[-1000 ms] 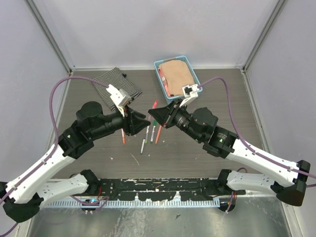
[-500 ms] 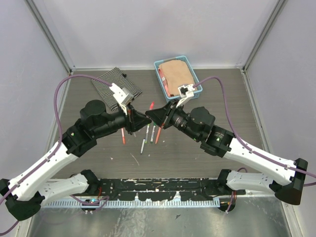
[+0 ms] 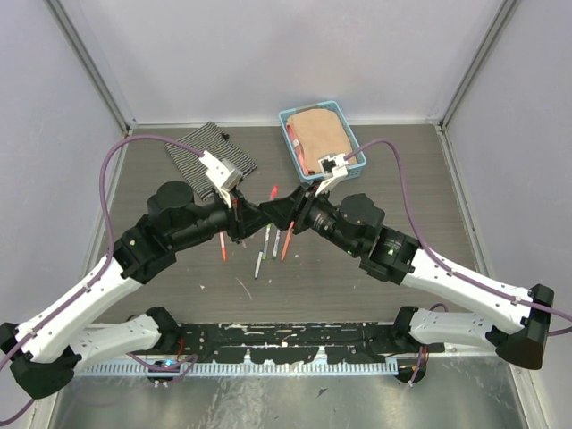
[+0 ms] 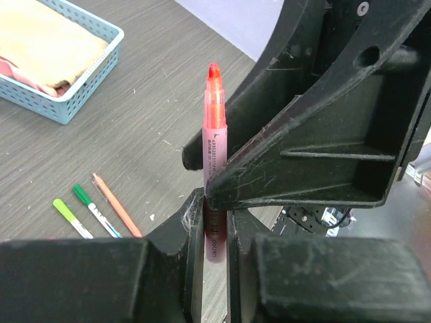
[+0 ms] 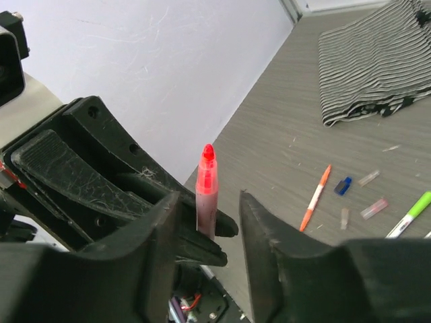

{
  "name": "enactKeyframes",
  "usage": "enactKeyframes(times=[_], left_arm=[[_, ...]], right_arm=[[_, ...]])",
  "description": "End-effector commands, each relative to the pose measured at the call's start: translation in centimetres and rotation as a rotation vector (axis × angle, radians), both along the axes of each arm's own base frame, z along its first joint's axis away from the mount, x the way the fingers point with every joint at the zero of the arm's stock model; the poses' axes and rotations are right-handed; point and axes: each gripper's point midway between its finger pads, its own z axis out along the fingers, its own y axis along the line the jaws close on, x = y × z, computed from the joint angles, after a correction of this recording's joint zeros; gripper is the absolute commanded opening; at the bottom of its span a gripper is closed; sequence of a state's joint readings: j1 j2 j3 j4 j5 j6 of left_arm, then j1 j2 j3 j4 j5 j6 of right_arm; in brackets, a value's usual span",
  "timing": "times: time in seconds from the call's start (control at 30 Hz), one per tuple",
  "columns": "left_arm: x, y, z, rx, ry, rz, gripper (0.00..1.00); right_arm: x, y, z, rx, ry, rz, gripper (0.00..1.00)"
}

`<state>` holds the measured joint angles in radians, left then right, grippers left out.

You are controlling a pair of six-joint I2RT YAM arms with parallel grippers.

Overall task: Insert the pens into the pen caps
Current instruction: Adjust the pen, then pick up the pen cap from the center of the board.

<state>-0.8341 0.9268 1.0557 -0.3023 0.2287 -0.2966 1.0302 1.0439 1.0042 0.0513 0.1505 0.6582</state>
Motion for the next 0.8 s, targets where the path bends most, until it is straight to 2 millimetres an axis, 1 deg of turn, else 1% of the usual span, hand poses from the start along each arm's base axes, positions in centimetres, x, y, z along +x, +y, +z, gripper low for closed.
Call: enactKeyframes(times=[0.0,0.03,0.13,0.2,0.33,0.47,0.5,0.57,0.67,0.77], left_arm=[[0.6,0.7,0.9,0.001,-0.033,0.05,0.0],[0.8,1.1,0.5,0.018,-0.027,0.065,0.0],[1.5,2.2,-0.5,0.074,-0.014,0.133,0.0],[1.9,3.0,-1.4,0.122,0.0,0.174,0.0],[2.4,4.3,-2.7,0.216,0.029,0.219,0.0],[2.9,5.6,-3.6,0.268,0.057,0.258,0.0],[3.1,6.1,-3.9,0.282,0.067,0.275,0.0],[3.7,7.2,-4.3,0.302,0.087,0.315,0.0],[4.7,9.1,-4.9,0.324,0.121,0.376,0.0],[5.6,11.0,-5.7,0.338,0.158,0.433,0.0]], right_arm=[[0.4,-0.4,0.7,-0.02,-0.033,-0.029,0.55],[0.6,-0.7,0.6,-0.034,-0.035,-0.046,0.61],[1.5,-2.1,0.2,-0.082,-0.049,-0.127,0.68],[2.0,-3.1,-0.2,-0.12,-0.052,-0.174,0.7],[3.2,-5.2,-1.8,-0.198,-0.039,-0.288,0.7],[4.0,-6.8,-4.0,-0.32,-0.039,-0.36,0.7],[4.1,-7.1,-4.8,-0.361,-0.031,-0.37,0.7],[4.2,-7.3,-6.3,-0.436,-0.009,-0.377,0.7],[4.1,-7.2,-8.1,-0.524,0.013,-0.351,0.7],[4.0,-6.1,-9.9,-0.563,0.042,-0.302,0.7]])
